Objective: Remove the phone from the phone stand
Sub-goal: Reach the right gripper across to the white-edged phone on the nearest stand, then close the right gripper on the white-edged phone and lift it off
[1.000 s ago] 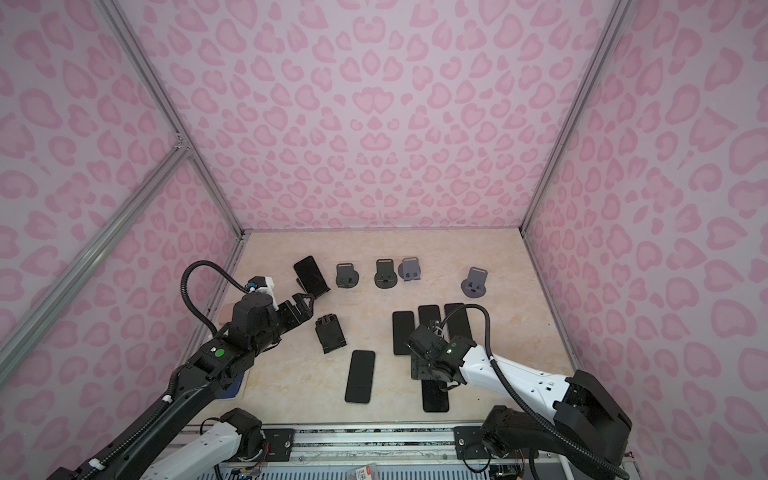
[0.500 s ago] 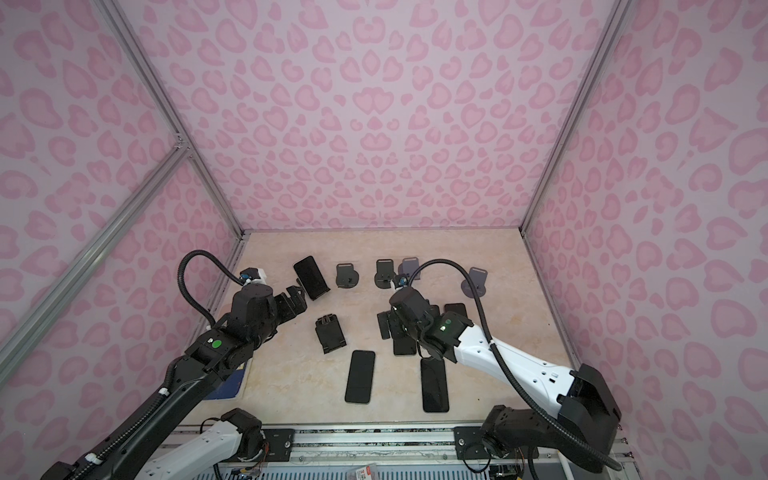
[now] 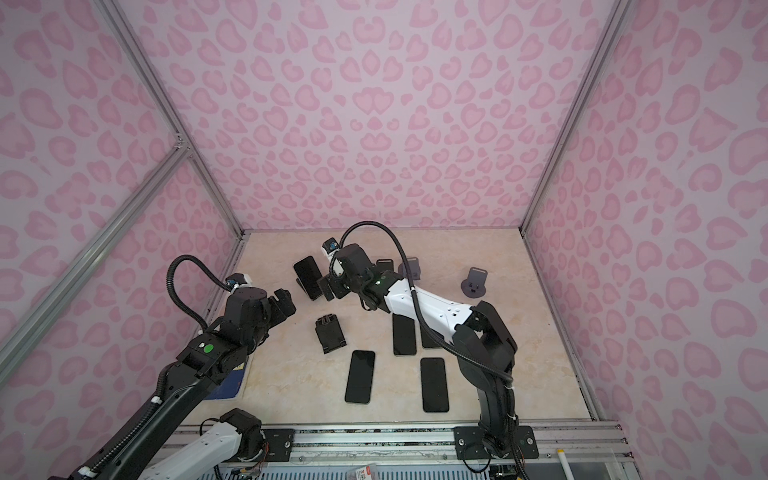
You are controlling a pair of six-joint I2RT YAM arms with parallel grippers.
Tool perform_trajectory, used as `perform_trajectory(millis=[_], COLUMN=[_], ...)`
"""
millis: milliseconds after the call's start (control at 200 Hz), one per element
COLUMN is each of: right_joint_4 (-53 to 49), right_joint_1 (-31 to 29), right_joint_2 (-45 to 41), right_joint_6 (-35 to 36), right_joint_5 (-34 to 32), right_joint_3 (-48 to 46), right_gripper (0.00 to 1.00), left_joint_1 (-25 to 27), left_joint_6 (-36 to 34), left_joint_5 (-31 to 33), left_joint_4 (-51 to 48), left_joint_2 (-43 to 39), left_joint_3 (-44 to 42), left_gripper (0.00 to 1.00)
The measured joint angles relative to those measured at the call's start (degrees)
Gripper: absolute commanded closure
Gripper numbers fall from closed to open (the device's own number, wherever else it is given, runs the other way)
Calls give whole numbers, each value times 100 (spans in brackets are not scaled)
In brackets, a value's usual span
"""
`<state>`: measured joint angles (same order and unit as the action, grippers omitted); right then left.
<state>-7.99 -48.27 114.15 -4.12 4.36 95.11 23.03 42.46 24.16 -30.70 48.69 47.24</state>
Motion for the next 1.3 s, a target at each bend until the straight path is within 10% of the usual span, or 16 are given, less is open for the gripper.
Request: perform_trajectory(millis=[545, 1300], right_joint_4=[-918, -1064], right_joint_1=[7, 37], right_joint_2=[3239, 3960], right_joint_6=[389, 85], right_joint_5=[492, 739], right_joint_3=[4262, 4975], right_gripper=[1, 14], left_joint_1=[-625, -706], left_joint_6=[-201, -348], left_joint_5=[-640, -789], left_joint_4=[-365, -426], left_joint_2=[-511, -702], left_joint_3=[-33, -55], left_gripper=[5, 5])
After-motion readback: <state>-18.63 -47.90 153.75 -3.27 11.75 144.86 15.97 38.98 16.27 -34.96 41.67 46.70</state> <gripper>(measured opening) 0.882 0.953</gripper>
